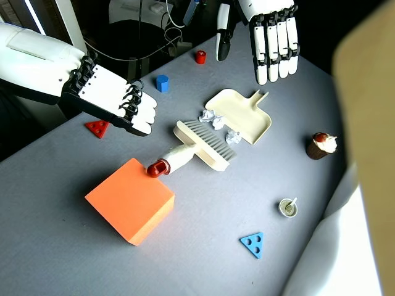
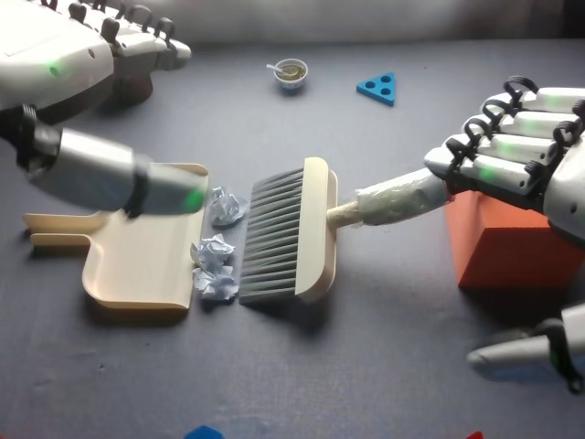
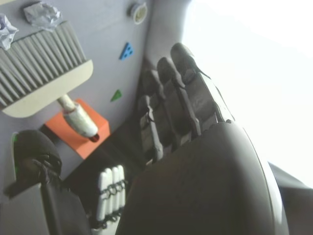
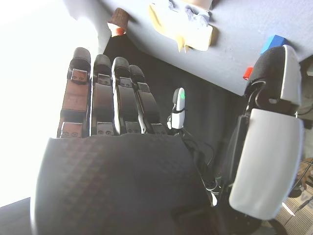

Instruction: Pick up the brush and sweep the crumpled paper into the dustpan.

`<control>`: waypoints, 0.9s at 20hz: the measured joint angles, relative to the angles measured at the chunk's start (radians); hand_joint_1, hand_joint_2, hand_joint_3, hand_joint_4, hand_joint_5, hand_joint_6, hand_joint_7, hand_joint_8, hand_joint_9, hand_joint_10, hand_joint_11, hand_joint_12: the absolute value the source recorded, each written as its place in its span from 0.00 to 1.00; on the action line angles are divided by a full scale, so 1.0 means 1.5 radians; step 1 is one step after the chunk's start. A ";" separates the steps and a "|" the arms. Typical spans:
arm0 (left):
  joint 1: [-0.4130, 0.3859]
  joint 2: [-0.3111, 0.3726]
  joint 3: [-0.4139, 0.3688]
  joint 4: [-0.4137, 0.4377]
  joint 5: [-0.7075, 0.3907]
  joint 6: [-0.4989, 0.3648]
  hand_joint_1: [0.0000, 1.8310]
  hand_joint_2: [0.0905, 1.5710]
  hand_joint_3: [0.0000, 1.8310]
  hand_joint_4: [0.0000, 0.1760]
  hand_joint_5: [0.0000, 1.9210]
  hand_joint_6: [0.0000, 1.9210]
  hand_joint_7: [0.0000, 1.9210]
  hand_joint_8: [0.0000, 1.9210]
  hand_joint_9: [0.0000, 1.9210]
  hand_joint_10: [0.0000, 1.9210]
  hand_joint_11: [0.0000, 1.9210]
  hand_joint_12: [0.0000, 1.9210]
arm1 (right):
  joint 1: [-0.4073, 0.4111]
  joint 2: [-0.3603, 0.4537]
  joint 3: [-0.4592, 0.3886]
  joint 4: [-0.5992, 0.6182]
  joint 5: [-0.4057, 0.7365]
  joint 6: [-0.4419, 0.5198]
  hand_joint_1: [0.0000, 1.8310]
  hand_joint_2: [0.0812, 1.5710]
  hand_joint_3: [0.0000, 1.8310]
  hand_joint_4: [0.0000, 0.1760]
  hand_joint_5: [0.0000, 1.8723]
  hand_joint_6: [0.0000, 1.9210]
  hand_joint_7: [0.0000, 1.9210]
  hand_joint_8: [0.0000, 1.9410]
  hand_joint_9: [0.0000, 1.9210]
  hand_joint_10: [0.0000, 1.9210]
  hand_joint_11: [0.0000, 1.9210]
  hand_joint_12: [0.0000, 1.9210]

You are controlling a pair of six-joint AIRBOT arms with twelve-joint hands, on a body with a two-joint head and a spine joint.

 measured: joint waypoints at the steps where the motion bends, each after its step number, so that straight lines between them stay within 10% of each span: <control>1: -0.001 0.000 0.000 -0.001 -0.001 0.008 0.00 0.51 0.00 0.00 0.11 0.00 0.14 0.00 0.14 0.00 0.12 0.04 | 0.001 0.000 0.000 -0.001 0.001 0.000 0.00 0.50 0.00 0.00 0.07 0.00 0.10 0.00 0.09 0.00 0.06 0.03; 18: 0.032 0.006 0.006 -0.118 0.001 0.151 0.13 0.44 0.00 0.00 0.05 0.00 0.08 0.00 0.10 0.00 0.12 0.02 | 0.001 0.000 0.001 0.000 0.002 0.004 0.00 0.54 0.01 0.00 0.04 0.00 0.08 0.01 0.08 0.01 0.07 0.02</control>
